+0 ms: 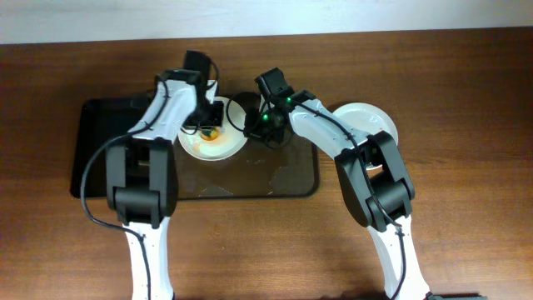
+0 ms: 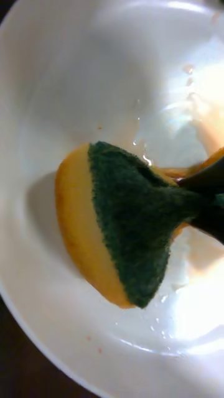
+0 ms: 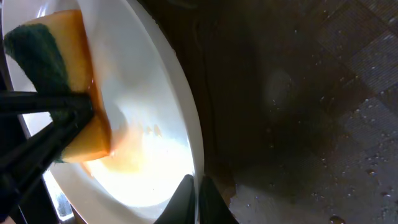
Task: Clean dirty plates on tray and stack at the side
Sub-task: 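Scrub the cream plate with the sponge while the right gripper holds rim, then lift the cream plate with the right gripper and place it on the stack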
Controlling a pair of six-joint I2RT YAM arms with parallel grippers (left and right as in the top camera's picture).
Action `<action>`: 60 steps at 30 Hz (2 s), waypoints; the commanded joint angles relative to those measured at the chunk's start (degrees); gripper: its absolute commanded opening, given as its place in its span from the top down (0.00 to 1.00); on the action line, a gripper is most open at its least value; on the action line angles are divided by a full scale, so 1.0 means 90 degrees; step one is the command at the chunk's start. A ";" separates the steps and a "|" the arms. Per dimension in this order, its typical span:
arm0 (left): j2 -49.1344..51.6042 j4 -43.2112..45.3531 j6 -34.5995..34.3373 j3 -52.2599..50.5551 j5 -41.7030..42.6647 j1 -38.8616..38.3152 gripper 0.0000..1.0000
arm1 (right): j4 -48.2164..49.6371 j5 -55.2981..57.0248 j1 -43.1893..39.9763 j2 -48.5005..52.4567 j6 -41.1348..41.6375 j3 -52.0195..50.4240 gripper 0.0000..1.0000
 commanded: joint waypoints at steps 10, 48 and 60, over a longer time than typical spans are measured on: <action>0.0636 -0.0481 -0.0304 -0.1241 -0.0384 -0.0131 1.00 | -0.0049 0.0245 0.0039 0.0124 -0.0158 -0.0078 0.96; 0.0636 -0.3356 0.0291 0.3266 0.0379 0.0763 1.00 | -0.3162 0.5799 0.0432 -0.2443 -0.0945 -0.0070 0.96; 0.1078 -0.3347 0.0291 0.3266 0.0544 0.0646 0.99 | -0.4286 1.1832 0.3126 -0.3111 -0.0920 -0.0070 0.96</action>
